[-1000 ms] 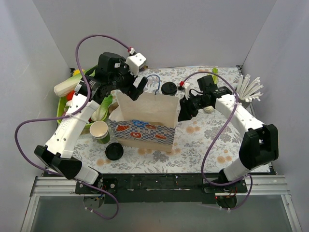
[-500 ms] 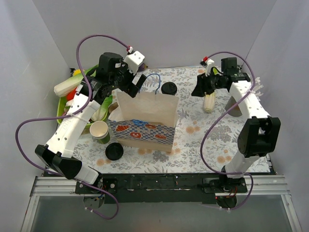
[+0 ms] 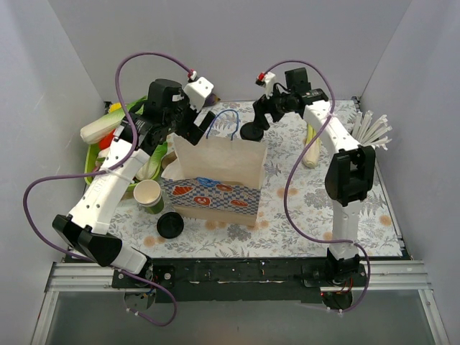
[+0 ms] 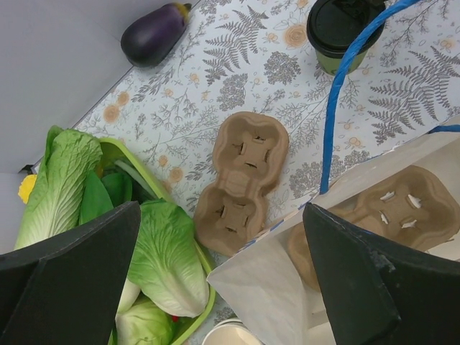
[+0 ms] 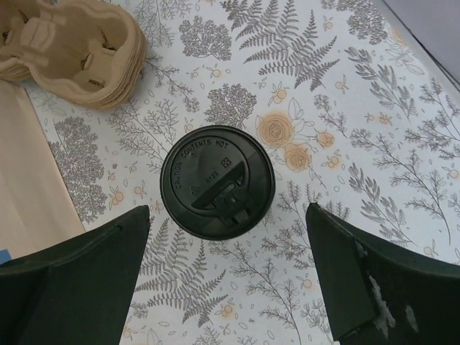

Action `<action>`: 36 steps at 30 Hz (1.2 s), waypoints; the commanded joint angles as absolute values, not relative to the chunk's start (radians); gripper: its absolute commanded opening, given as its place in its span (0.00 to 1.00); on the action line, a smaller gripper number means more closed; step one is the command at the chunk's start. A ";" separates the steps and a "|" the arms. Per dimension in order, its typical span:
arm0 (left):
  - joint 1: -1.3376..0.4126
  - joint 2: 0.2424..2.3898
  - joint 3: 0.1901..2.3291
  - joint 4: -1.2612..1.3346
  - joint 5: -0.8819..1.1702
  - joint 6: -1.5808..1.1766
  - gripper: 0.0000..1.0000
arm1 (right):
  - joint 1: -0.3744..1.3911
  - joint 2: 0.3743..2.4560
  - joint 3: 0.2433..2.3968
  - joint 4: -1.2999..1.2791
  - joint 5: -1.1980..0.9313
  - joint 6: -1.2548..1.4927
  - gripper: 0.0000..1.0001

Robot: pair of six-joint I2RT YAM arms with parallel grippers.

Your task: Pack the takeout coffee

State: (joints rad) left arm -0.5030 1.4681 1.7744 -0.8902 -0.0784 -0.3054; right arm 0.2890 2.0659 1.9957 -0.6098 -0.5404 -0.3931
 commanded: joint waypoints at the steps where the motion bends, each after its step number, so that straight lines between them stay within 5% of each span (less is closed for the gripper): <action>1: -0.497 1.439 1.763 -0.913 -0.113 -0.285 0.98 | 0.324 2.109 2.071 -0.623 -0.503 -0.446 0.98; 36: -0.499 1.454 1.732 -0.908 -0.109 -0.290 0.98 | 0.379 2.195 2.056 -0.675 -0.443 -0.492 0.88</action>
State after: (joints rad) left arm -0.5030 1.4765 1.7420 -0.9123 -0.0982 -0.2916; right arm 0.3679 2.1815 2.0403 -0.6586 -0.4255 -0.4767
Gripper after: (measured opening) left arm 0.981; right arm 0.894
